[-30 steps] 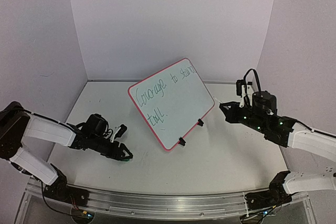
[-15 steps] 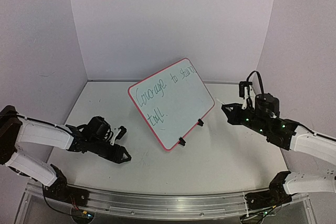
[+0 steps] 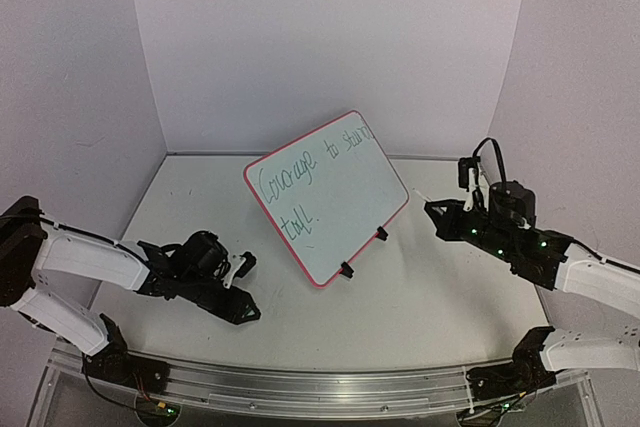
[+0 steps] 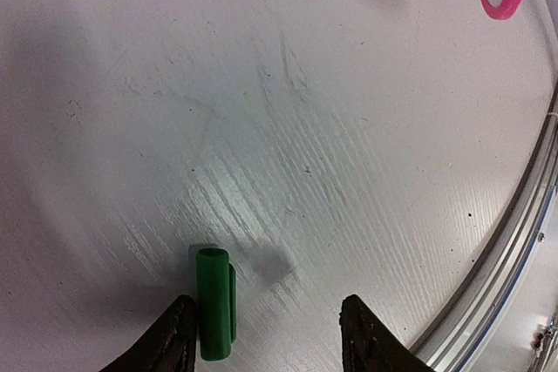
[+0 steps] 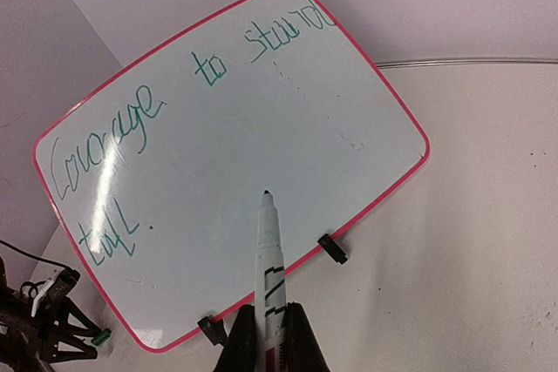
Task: Write a sentence on the whiteboard
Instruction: Pick up the pen cap from the center of the board, then insert the pen cap into the whiteboard marker.
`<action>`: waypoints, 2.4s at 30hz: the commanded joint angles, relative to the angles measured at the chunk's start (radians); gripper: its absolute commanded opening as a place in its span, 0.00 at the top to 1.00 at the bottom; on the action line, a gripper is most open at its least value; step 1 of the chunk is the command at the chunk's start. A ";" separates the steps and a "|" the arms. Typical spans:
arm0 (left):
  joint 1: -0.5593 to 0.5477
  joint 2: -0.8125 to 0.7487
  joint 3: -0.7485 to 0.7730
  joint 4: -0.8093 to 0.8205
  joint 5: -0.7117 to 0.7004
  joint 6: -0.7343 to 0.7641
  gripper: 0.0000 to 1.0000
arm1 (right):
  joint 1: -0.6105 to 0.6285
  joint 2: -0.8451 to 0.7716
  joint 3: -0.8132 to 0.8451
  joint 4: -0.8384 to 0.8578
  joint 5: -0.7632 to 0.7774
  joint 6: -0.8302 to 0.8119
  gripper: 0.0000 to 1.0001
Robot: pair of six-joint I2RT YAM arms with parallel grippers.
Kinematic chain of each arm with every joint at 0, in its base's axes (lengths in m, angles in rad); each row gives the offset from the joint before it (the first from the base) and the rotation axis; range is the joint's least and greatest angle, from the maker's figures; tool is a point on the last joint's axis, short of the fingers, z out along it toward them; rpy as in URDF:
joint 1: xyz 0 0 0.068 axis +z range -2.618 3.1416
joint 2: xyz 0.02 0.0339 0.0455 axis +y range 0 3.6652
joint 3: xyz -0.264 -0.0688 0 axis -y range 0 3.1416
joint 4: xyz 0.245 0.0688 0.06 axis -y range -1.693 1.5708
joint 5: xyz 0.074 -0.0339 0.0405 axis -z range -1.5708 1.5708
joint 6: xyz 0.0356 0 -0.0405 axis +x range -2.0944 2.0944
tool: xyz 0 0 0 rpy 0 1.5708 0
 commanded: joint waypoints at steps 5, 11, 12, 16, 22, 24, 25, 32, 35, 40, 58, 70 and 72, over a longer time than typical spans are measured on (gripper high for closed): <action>-0.059 0.032 0.099 -0.188 -0.204 -0.022 0.53 | -0.003 -0.036 -0.009 -0.008 0.032 0.002 1.00; -0.077 0.041 0.115 -0.226 -0.235 -0.044 0.68 | -0.004 -0.038 -0.015 -0.008 0.036 0.004 1.00; -0.080 0.042 0.116 -0.227 -0.232 -0.048 0.69 | -0.003 -0.039 -0.016 -0.009 0.037 0.004 1.00; -0.091 0.049 0.120 -0.233 -0.232 -0.054 0.73 | -0.003 -0.045 -0.020 -0.010 0.043 0.004 1.00; -0.105 0.076 0.129 -0.234 -0.224 -0.058 0.77 | -0.003 -0.047 -0.018 -0.013 0.046 0.003 1.00; -0.110 0.085 0.134 -0.239 -0.227 -0.061 0.78 | -0.003 -0.048 -0.018 -0.014 0.047 0.002 1.00; -0.111 0.090 0.135 -0.244 -0.231 -0.063 0.79 | -0.003 -0.048 -0.018 -0.015 0.047 0.002 1.00; -0.136 0.116 0.144 -0.285 -0.259 -0.084 0.89 | -0.003 -0.047 -0.019 -0.015 0.049 0.002 1.00; -0.147 0.127 0.143 -0.291 -0.259 -0.093 0.95 | -0.003 -0.047 -0.018 -0.016 0.048 0.001 1.00; -0.158 0.114 0.139 -0.295 -0.302 -0.097 1.00 | -0.003 -0.053 0.006 -0.060 0.027 -0.012 1.00; -0.163 -0.346 0.086 -0.208 -0.140 0.177 1.00 | 0.000 0.103 0.255 -0.340 -0.664 -0.044 1.00; -0.178 -0.285 0.216 -0.150 0.059 0.266 1.00 | 0.042 0.347 0.412 -0.399 -1.029 -0.054 1.00; -0.187 -0.258 0.257 -0.159 0.077 0.303 1.00 | 0.049 0.373 0.418 -0.400 -1.059 -0.053 1.00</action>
